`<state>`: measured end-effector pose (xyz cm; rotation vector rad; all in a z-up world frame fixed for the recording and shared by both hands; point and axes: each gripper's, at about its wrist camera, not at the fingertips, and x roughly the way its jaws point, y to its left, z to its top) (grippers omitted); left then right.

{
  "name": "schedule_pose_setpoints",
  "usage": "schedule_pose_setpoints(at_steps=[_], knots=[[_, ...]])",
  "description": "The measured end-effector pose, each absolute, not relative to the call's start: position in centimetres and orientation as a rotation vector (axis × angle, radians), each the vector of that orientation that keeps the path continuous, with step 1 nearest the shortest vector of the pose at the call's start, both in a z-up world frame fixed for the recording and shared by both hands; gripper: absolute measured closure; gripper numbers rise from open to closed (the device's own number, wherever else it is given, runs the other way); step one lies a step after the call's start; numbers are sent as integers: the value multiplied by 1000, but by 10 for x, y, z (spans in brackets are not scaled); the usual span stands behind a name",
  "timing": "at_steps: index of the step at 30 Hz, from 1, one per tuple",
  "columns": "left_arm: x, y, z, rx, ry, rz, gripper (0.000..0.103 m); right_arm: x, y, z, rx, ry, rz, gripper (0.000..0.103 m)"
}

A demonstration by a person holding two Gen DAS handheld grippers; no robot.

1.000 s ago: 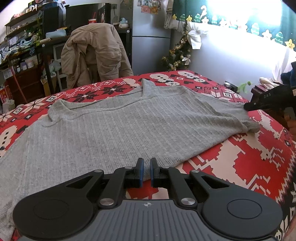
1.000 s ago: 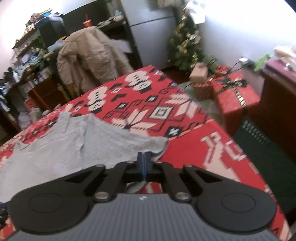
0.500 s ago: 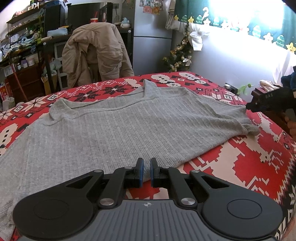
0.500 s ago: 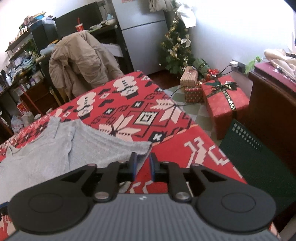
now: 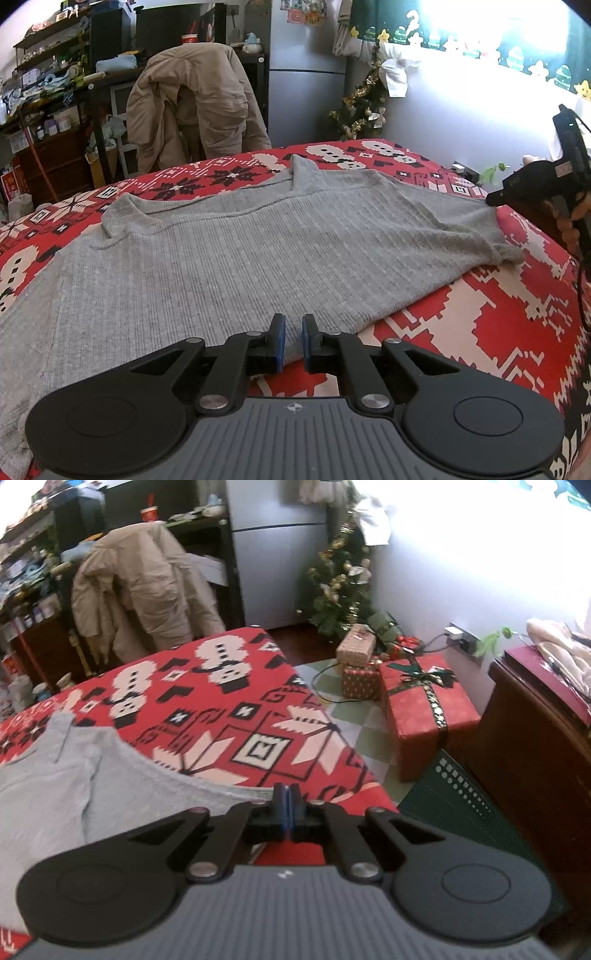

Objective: Fold clothes

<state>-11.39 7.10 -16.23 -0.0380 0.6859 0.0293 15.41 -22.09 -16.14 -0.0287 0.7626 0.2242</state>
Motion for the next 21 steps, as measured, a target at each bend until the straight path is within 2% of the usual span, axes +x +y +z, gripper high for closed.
schedule_pose_setpoints(at_steps=[7, 8, 10, 17, 21], knots=[[-120, 76, -159, -43, 693, 32, 93, 147, -203, -168, -193, 716, 207, 100], [-121, 78, -158, -50, 699, 37, 93, 147, -203, -167, -195, 721, 207, 100], [-126, 85, -155, -74, 704, 54, 93, 148, -204, -164, -194, 732, 209, 91], [-163, 122, -135, -89, 666, 213, 93, 128, -207, -138, -196, 697, 200, 86], [-185, 161, -134, -184, 677, 324, 93, 100, -204, -121, -131, 684, 223, 86]])
